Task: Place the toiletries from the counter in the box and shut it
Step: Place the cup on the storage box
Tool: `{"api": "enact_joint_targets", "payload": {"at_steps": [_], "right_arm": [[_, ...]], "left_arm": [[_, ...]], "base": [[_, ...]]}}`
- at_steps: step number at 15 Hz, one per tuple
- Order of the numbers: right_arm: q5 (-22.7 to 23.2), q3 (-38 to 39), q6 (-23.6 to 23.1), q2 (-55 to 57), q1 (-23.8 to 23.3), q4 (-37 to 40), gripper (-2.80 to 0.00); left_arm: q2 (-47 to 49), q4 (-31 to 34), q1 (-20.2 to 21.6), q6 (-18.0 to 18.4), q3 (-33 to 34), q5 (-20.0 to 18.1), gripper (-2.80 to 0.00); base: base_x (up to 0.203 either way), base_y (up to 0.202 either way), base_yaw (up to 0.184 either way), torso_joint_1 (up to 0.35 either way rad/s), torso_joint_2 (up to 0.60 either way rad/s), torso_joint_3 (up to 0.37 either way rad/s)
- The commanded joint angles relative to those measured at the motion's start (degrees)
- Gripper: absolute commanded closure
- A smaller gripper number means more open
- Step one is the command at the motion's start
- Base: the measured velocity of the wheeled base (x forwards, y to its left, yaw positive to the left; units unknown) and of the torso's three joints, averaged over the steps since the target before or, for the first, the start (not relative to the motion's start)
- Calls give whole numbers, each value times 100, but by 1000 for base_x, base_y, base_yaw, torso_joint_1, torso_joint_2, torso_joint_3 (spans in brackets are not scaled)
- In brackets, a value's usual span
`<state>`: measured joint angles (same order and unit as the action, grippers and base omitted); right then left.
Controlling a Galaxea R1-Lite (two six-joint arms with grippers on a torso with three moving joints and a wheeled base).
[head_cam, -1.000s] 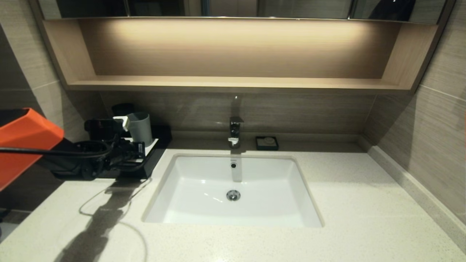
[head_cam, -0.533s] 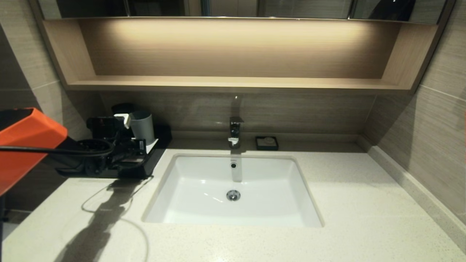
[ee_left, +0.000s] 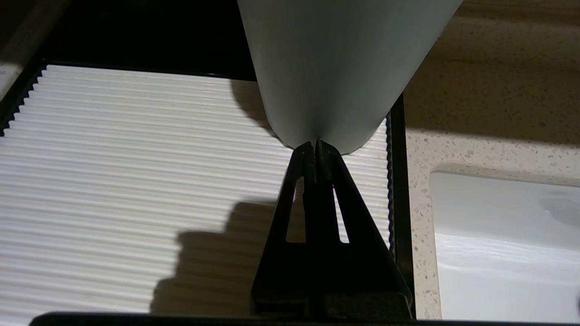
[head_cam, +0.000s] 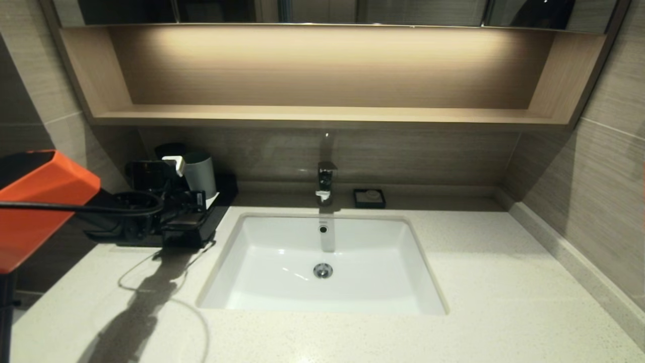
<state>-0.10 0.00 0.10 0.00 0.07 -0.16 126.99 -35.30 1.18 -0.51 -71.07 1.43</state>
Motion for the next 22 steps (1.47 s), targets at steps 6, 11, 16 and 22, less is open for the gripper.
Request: {"api": "enact_joint_targets", "payload": {"at_steps": [6, 11, 16, 22], "right_arm": [[1, 9, -1, -9, 1, -2, 0], [1, 5, -1, -9, 1, -2, 0], [1, 9, -1, -9, 1, -2, 0], [1, 9, -1, -9, 1, -2, 0]], "left_arm": [[160, -3, -22, -2, -287, 6, 0], [274, 22, -66, -2, -458, 6, 0], [299, 24, -74, 7, -486, 15, 0], [422, 6, -66, 16, -497, 15, 0]], "base": [[0, 0, 0, 0, 0, 0], [0, 0, 0, 0, 0, 0], [0, 0, 0, 0, 0, 0], [0, 0, 0, 0, 0, 0]]}}
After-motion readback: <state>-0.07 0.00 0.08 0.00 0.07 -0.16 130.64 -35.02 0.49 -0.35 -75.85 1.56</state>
